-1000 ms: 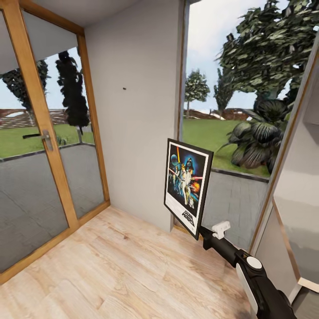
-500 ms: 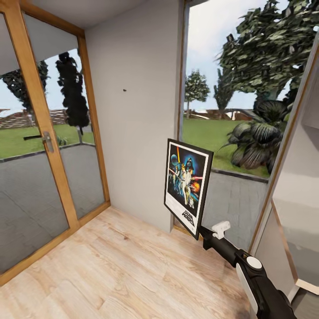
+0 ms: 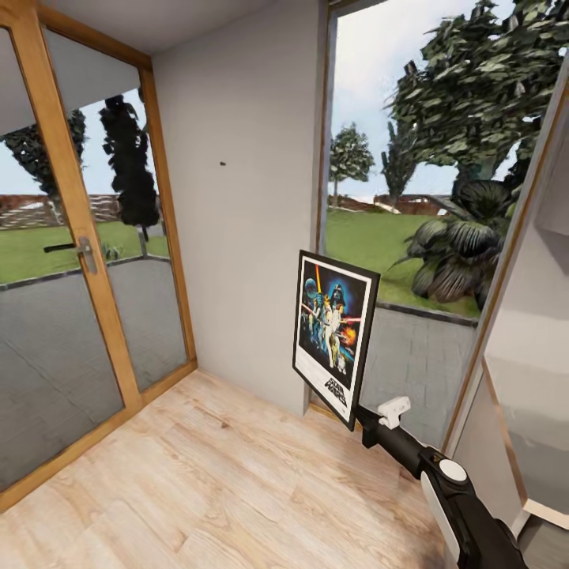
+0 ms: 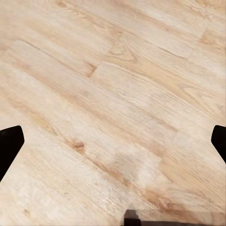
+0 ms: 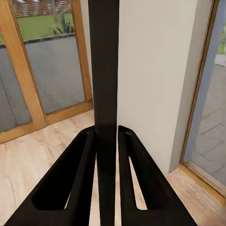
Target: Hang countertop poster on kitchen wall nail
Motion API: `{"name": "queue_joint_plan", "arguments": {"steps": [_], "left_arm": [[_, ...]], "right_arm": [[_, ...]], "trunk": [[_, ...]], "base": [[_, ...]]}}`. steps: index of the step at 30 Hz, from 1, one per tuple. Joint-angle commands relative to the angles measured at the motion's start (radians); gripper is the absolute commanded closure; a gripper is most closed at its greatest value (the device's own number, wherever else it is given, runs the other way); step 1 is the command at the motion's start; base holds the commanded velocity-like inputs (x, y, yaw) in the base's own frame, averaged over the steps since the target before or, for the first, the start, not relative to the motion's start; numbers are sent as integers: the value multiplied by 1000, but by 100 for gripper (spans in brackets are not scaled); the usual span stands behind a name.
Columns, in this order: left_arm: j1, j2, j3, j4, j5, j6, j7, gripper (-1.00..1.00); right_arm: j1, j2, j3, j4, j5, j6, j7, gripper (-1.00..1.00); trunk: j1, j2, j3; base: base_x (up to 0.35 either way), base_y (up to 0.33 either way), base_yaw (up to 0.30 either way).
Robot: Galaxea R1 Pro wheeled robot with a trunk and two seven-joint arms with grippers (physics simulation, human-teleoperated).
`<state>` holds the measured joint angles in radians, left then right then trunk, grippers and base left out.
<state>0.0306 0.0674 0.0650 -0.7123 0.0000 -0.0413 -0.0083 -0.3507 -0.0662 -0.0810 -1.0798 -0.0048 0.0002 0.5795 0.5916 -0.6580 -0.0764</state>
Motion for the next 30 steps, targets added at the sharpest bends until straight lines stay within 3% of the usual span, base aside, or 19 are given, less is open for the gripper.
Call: {"name": "queue_joint_plan", "arguments": {"steps": [1,30], "left_arm": [[0,0,1,-1,0,-2,-1,-100],[0,0,1,-1,0,-2,-1,-100]], "right_arm": [[-1,0,-2,1,-3,0,8,100],[-1,0,-2,3,-3,-2,8,100]], "trunk": [[-4,6,2],[-115,209,93]], "base": [[0,0,0],[0,0,0]]}}
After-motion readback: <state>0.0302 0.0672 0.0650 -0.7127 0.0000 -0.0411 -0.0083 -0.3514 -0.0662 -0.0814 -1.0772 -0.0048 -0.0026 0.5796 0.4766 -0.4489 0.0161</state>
